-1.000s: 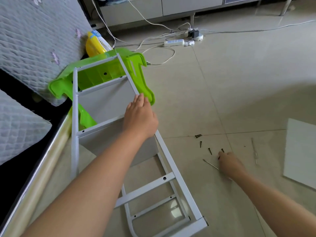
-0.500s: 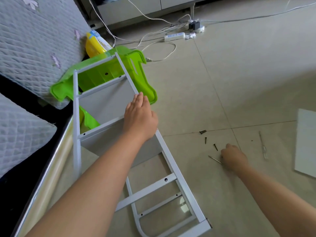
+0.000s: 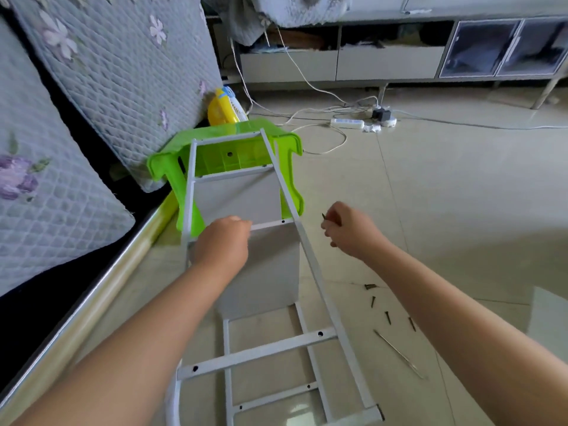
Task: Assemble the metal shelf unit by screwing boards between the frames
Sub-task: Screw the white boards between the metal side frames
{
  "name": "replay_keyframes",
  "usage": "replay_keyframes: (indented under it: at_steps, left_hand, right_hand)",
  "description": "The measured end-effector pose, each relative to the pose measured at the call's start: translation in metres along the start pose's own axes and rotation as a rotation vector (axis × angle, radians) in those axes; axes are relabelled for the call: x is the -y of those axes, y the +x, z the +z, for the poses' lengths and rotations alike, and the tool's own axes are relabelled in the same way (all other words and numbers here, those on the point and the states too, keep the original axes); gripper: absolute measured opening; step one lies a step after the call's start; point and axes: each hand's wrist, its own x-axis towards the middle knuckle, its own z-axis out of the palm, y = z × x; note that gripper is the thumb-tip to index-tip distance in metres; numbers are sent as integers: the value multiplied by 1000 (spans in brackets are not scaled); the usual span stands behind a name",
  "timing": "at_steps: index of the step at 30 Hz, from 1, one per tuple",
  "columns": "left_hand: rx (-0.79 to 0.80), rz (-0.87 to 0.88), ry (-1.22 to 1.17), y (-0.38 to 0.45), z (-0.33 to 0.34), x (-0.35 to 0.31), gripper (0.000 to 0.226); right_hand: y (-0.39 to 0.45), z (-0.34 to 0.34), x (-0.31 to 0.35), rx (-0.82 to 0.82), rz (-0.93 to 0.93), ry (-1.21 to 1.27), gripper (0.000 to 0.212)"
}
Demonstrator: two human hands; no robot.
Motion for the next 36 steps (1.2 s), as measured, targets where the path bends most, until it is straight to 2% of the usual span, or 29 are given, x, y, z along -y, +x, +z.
replay_keyframes:
  at_steps: [3, 11, 16, 19, 24, 28, 32, 36]
  left_hand:
    - [-14, -3, 88, -6, -5, 5, 26]
    - [-37, 69, 114, -12, -3, 5, 34]
    - [-30, 64, 101, -13, 0, 7, 33]
    - [-24, 72, 74, -10, 3, 15, 22]
    - [-41, 44, 167, -10, -1, 40, 17]
    - [-1, -58, 95, -17, 1, 49, 28]
    - [13, -205, 116, -25, -1, 34, 27]
    - [12, -113, 207, -26, 0, 35, 31]
  right_hand:
    - [-1, 5, 30, -7, -17, -184, 23]
    - [10, 32, 50, -13, 24, -299, 22]
    - [-2, 32, 41, -50, -41, -290, 19]
    - [-5, 33, 42, -59, -76, -346, 17]
    - [-6, 37, 42, -122, -73, -358, 16]
    - [-6, 38, 40, -167, -79, -349, 17]
    - [-6, 39, 39, -202, -72, -357, 19]
    - [-7, 41, 39, -231, -85, -352, 20]
